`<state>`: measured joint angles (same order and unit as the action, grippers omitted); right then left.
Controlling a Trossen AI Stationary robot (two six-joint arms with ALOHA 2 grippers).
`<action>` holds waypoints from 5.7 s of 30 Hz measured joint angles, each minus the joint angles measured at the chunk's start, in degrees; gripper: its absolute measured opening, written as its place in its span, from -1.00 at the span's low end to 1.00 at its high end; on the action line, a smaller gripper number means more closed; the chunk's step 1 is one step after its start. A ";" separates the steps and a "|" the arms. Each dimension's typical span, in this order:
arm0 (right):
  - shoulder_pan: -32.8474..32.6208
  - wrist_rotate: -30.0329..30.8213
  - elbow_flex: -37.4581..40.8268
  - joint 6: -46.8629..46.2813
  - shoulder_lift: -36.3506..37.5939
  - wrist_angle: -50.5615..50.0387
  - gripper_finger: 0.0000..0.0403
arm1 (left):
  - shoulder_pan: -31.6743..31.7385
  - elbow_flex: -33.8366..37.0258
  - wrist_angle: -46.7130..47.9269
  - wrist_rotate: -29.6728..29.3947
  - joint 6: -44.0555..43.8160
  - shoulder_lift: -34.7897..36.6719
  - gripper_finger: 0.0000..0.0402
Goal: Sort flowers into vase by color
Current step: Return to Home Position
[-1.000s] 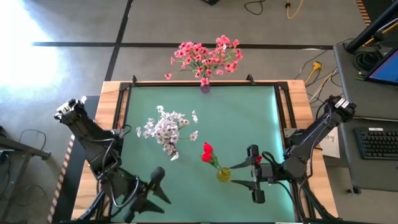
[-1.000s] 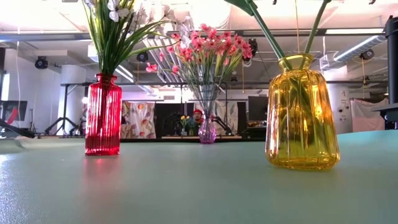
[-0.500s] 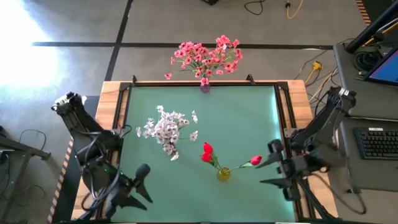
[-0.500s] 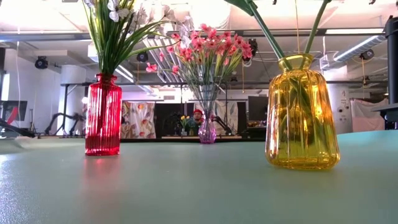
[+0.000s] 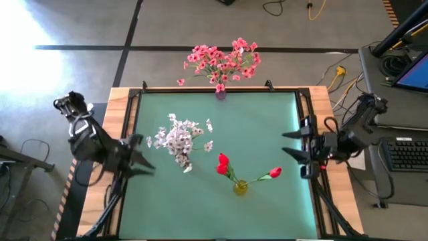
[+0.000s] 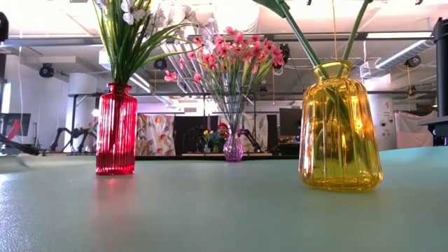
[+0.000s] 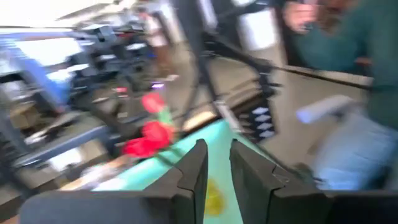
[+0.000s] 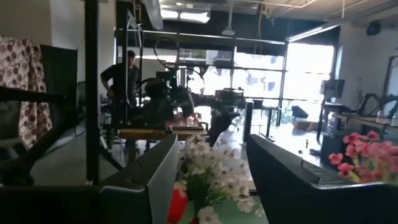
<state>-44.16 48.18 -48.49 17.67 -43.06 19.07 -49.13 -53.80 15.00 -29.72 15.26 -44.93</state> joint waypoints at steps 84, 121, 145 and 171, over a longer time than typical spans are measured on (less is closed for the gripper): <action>57.34 -53.52 31.19 -21.98 11.27 14.88 -0.83 | 5.74 26.70 12.08 -54.36 -28.08 44.91 -0.82; 63.08 -52.64 47.80 -27.80 35.57 14.72 -0.83 | 5.74 30.27 25.08 -53.43 -58.70 44.85 -0.82; 63.08 -53.15 47.84 -18.31 34.76 10.62 -0.83 | 5.78 42.97 20.98 -52.26 -60.14 44.56 -0.82; 63.08 -47.64 47.87 -17.08 34.66 5.18 -0.83 | 5.78 43.01 20.81 -52.16 -60.77 44.54 -0.82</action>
<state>18.92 0.54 -0.62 0.59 -8.40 24.25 -43.35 -10.79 35.81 -81.88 -45.52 -0.38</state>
